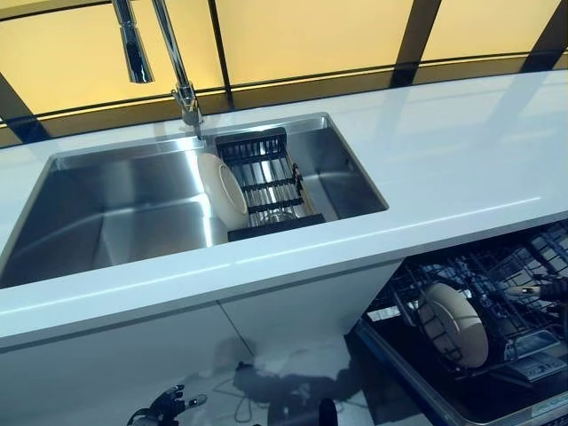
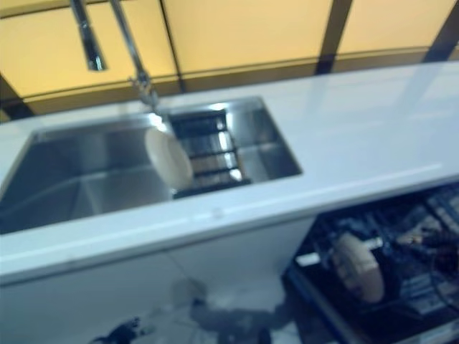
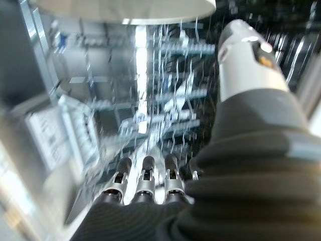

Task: Take plates into dishwasher

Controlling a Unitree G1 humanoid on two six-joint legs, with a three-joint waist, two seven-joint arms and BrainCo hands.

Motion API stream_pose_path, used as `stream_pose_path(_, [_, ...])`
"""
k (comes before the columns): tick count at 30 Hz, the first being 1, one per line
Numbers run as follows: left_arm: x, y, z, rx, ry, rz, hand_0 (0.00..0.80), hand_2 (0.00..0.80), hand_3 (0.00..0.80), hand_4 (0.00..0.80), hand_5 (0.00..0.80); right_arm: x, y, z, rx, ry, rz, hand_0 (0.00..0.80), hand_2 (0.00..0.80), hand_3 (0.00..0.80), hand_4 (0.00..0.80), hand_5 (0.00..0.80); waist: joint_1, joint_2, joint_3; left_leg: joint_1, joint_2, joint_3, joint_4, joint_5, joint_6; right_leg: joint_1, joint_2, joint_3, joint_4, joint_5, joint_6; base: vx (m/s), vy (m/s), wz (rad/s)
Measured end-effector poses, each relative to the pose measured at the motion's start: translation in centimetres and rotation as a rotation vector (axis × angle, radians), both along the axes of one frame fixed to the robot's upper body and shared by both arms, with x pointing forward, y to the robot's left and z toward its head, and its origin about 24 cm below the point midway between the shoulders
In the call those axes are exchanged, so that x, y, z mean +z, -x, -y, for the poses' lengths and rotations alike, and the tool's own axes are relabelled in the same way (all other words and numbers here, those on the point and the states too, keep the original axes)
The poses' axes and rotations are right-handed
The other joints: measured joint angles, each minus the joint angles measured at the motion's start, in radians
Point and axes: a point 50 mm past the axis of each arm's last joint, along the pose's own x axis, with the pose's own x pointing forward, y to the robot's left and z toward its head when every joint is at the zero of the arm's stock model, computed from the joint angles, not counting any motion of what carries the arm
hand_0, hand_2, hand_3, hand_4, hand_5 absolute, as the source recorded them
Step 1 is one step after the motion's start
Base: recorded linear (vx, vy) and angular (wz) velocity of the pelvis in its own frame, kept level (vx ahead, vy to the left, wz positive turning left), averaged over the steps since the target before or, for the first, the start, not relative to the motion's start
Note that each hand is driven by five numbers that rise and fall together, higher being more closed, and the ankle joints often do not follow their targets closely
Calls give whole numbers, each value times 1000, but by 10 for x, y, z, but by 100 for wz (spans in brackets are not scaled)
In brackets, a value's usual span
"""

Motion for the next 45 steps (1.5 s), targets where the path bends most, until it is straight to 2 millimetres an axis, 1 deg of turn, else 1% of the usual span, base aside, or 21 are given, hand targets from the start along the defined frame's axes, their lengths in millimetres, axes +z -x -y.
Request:
stream_pose_path(3, [0,2,-2,3,-5,-6,0,0,0,0,0,22,7,10,-15,16,22,0,0,0,0,0,-18,-21,-5,0,-1,0,0,0,0,0,-1,1,0,0,1,0,0,0])
stream_pose_path(7, [0,3,-3,4,-7,-8,0,0,0,0,0,45,15,22,-40,104,12,0,0,0,0,0,-23,-37,-11,2,-2,3,0,0,0,0,-1,6,0,1,2,-2,-6,-3])
stream_pose_path(10, [0,3,-3,11,-2,-4,0,0,0,0,0,78,20,30,-85,243,57,0,0,0,0,0,-26,-43,-16,2,-2,4,0,0,1,1,-1,8,0,2,3,0,0,0])
stream_pose_path(14, [-2,7,-3,43,5,-8,0,0,0,0,0,129,11,28,-136,454,175,0,0,0,0,0,-21,-43,-17,13,-2,-3,-2,0,1,13,-2,6,0,2,3,0,0,0])
stream_pose_path(15, [-2,7,-3,46,5,-9,0,0,0,0,0,135,9,27,-137,486,180,0,0,0,0,0,-20,-43,-17,14,-2,-5,-3,0,1,15,-3,5,0,2,3,20,29,5])
stream_pose_path(16, [-2,7,-3,54,6,-6,0,0,0,0,0,156,3,21,-124,588,205,0,0,0,0,0,-14,-41,-19,14,-3,-9,-4,0,1,16,-5,1,-1,0,5,22,33,7])
stream_pose_path(20, [-4,8,0,76,22,-1,0,0,0,0,0,202,-20,-5,-47,843,272,0,0,0,0,0,7,-34,-28,4,-4,-29,-3,2,3,18,-6,-13,-1,0,5,27,26,12])
stream_pose_path(22, [-5,9,1,75,27,-2,0,0,0,0,0,223,-33,-25,19,972,314,0,0,0,0,0,17,-31,-36,0,-5,-46,-2,5,4,17,-8,-28,-1,-1,3,37,20,22])
stream_pose_path(24, [-5,10,1,81,22,-6,0,0,0,0,0,241,-47,-50,121,1124,343,0,0,0,0,0,24,-28,-39,-7,-6,-68,0,11,4,18,-10,-47,0,-2,2,36,17,28])
stream_pose_path(25, [-6,11,2,82,21,-7,0,0,0,0,0,248,-52,-64,174,1194,360,0,0,0,0,0,38,-28,-41,-10,-6,-73,1,12,4,18,-11,-55,0,-3,2,42,18,26])
stream_pose_path(27, [-6,11,3,84,22,-10,0,0,0,0,0,257,-61,-89,287,1333,370,0,0,0,0,0,47,-30,-50,-22,-9,-99,1,19,5,18,-15,-67,0,-7,4,47,15,31])
stream_pose_path(28, [-7,12,3,87,22,-16,0,0,0,0,0,259,-65,-100,337,1395,370,0,0,0,0,0,66,-31,-52,-23,-9,-103,1,20,5,18,-16,-70,0,-7,4,42,11,21])
stream_pose_path(29, [-7,11,3,87,22,-16,0,0,0,0,0,259,-66,-104,363,1424,368,0,0,0,0,0,69,-34,-54,-24,-9,-104,1,20,5,18,-16,-71,0,-7,4,53,15,21])
stream_pose_path(30, [-7,13,3,90,19,-21,0,0,0,0,0,257,-72,-119,441,1495,362,0,0,0,0,0,87,-40,-58,-29,-11,-121,1,22,6,22,-19,-89,0,-11,5,58,24,29])
stream_pose_path(32, [-8,17,2,95,17,-35,0,0,0,0,0,255,-79,-136,532,1599,359,0,0,0,0,0,95,-48,-65,-40,-16,-145,1,27,8,21,-24,-100,0,-15,9,51,30,37])
stream_pose_path(34, [-10,24,2,101,16,-55,0,0,0,0,0,252,-86,-152,601,1651,385,0,0,0,0,0,113,-55,-69,-44,-18,-154,1,29,9,21,-26,-108,0,-17,11,32,25,16])
stream_pose_path(35, [-10,24,2,102,16,-59,0,0,0,0,0,251,-87,-155,617,1666,387,0,0,0,0,0,121,-57,-70,-45,-19,-155,2,29,9,21,-27,-111,0,-17,11,37,26,18])
stream_pose_path(37, [-11,27,1,123,25,-62,0,0,0,0,0,248,-90,-170,683,1728,397,0,0,0,0,0,127,-62,-73,-59,-25,-182,2,38,12,20,-34,-118,0,-23,16,50,30,32])
stream_pose_path(40, [-11,29,1,130,19,-67,0,0,0,0,0,241,-94,-186,763,1786,402,0,0,0,0,0,146,-66,-75,-69,-29,-199,2,42,14,18,-38,-135,0,-25,19,52,20,19])
stream_pose_path(43, [-12,32,0,135,18,-72,0,0,0,0,0,234,-100,-201,821,1823,413,0,0,0,0,0,153,-70,-76,-78,-31,-217,2,46,14,18,-40,-152,0,-26,19,41,14,18])
stream_pose_path(45, [-12,31,0,134,17,-67,0,0,0,0,0,232,-102,-205,840,1839,408,0,0,0,0,0,154,-74,-75,-88,-32,-231,2,51,13,14,-41,-167,0,-27,20,3,11,20])
